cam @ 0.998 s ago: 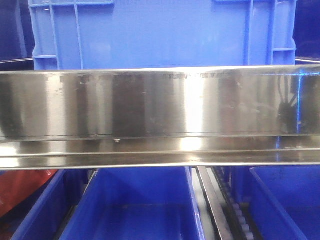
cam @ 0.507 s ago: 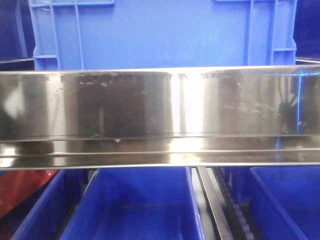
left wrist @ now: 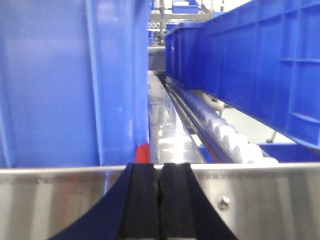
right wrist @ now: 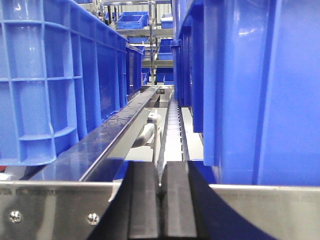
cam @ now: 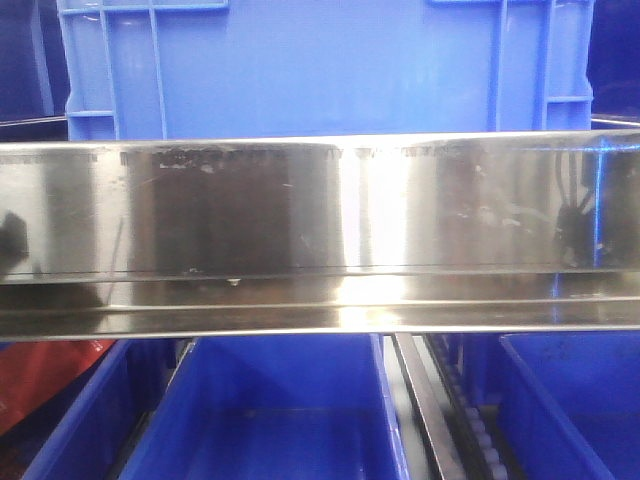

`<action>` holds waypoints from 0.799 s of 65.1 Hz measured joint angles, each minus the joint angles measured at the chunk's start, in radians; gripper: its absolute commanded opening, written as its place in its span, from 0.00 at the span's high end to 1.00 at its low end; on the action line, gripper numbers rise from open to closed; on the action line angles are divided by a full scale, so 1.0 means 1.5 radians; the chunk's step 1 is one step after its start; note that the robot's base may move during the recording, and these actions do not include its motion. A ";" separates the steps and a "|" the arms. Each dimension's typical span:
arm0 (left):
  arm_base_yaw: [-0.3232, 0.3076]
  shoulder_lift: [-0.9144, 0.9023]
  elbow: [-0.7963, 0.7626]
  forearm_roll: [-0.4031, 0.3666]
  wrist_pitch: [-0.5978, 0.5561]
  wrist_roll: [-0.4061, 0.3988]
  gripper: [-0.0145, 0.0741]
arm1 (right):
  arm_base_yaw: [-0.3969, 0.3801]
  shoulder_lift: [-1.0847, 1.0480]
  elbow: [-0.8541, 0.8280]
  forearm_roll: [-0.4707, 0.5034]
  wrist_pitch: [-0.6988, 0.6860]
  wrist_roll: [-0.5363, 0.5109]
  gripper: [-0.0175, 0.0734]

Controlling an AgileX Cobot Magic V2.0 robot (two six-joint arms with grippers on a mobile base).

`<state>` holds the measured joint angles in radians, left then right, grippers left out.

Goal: Place valve from conveyor to right shelf box

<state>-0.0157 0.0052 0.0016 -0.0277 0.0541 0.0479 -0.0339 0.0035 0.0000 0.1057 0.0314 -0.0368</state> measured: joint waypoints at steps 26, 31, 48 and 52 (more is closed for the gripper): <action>0.002 0.000 0.000 0.000 -0.049 0.000 0.96 | 0.000 0.000 0.000 0.000 0.000 0.000 0.99; 0.002 0.000 0.000 0.000 -0.049 -0.001 0.96 | 0.000 0.000 0.000 0.000 0.000 0.000 0.99; 0.002 0.000 0.000 0.001 -0.050 -0.001 0.96 | 0.000 0.000 0.000 0.000 0.000 0.000 0.99; 0.002 0.000 0.000 0.002 -0.050 -0.001 0.96 | 0.000 0.000 0.000 0.000 0.000 0.000 0.99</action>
<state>-0.0130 0.0052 0.0016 -0.0254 -0.0202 0.0462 -0.0339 0.0035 0.0000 0.1057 0.0314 -0.0368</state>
